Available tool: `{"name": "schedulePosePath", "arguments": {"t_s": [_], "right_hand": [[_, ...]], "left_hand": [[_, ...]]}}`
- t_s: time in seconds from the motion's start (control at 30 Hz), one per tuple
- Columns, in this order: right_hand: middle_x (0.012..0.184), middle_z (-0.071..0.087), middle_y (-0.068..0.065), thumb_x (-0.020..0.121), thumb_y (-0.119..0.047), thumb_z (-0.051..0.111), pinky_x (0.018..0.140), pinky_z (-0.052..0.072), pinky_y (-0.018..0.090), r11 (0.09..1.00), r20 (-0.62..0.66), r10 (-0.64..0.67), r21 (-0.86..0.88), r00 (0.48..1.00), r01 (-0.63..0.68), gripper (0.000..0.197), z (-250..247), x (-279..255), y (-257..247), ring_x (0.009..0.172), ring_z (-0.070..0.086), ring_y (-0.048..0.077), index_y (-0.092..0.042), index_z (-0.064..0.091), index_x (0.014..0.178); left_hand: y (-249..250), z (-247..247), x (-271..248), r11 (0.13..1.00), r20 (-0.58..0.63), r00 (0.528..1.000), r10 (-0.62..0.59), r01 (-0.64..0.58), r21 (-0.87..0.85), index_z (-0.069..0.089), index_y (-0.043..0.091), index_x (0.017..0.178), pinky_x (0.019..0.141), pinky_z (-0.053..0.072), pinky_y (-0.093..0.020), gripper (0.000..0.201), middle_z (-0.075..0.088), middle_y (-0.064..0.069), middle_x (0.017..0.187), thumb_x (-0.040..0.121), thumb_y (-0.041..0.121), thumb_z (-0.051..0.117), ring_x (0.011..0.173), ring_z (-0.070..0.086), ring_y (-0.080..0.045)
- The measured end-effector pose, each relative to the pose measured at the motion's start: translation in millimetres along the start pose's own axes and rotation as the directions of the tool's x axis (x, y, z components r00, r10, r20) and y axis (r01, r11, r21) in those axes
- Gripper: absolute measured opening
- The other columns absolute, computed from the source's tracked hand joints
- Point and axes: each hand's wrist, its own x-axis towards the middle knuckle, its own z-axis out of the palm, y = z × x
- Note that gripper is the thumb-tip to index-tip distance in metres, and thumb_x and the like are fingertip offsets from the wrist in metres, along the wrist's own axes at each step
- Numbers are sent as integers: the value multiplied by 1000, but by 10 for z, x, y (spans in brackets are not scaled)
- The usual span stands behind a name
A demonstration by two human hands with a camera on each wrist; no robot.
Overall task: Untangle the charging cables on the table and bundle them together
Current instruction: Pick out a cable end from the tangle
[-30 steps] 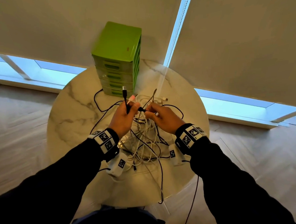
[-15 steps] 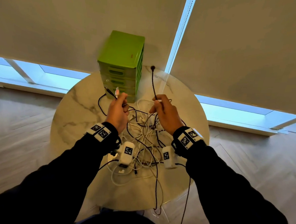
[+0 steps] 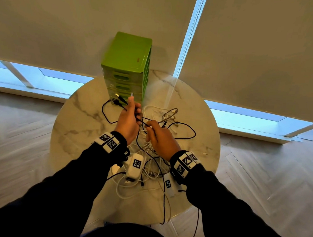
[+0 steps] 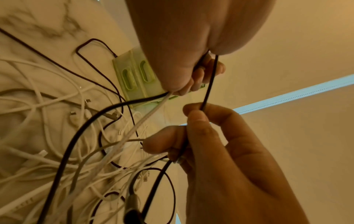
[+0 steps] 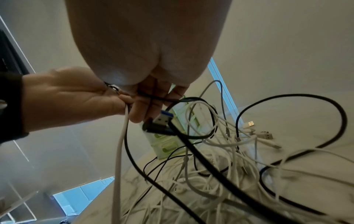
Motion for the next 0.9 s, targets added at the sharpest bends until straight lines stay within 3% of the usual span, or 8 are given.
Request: {"name": "schedulePosePath", "arguments": {"t_s": [0.23,0.3,0.4,0.5,0.6,0.67,0.77,0.9], "right_hand": [[82,72,-5,109,-29,34,55,40,16,982,-28,112,159,993,-106,16,-7,3,-40,54,56,3,-19,46,116],[81,72,-5,109,-29,34,57,41,18,981,-15,117,159,993,-113,15,15,1,-5,55,57,3,-21,45,114],[80,72,-3,109,-28,35,62,44,22,984,63,91,147,994,-100,14,71,-50,22,60,59,3,-21,47,111],[74,67,-3,108,-28,35,69,47,34,994,138,15,107,990,-30,16,166,-70,52,65,60,12,-22,48,100],[64,50,-10,108,-32,35,73,33,33,999,94,-25,-39,995,29,23,138,-40,183,58,45,6,-26,44,87],[64,50,-7,108,-37,30,84,27,34,991,116,20,-135,993,-4,28,35,-19,311,62,46,4,-28,42,84],[73,56,-5,108,-44,25,95,24,41,966,167,104,-251,980,-60,32,-141,-8,531,73,52,4,-29,44,89],[72,51,-9,107,-47,28,90,27,43,927,127,241,-322,962,-190,32,-404,48,853,77,54,10,-30,45,86]], "left_hand": [[5,35,-5,995,77,996,40,-47,91,50,19,80,55,28,-24,47,46,8,65,92,63,42,58,34,-7],[35,48,4,998,88,995,38,-43,55,45,20,74,55,25,-26,48,39,7,60,86,67,42,57,33,-8],[48,66,44,999,60,998,-22,24,-26,36,23,67,52,24,-27,55,28,6,55,96,69,28,51,29,-10],[40,52,56,996,82,993,-83,86,-34,34,24,64,50,28,-28,58,23,5,54,98,69,24,48,26,-12],[136,-10,79,992,127,985,-113,119,-41,33,24,63,43,18,-25,59,20,7,53,97,71,24,45,16,-10],[289,-69,123,995,112,990,-83,89,-51,32,25,61,45,9,-26,59,18,8,52,98,71,23,44,13,-9],[586,-171,200,1000,38,999,4,-3,-26,32,26,60,51,7,-31,59,18,7,54,98,70,24,50,10,-13],[986,-306,268,991,-47,990,132,-132,18,31,26,62,50,9,-30,56,16,6,56,100,67,23,51,10,-14]]}}
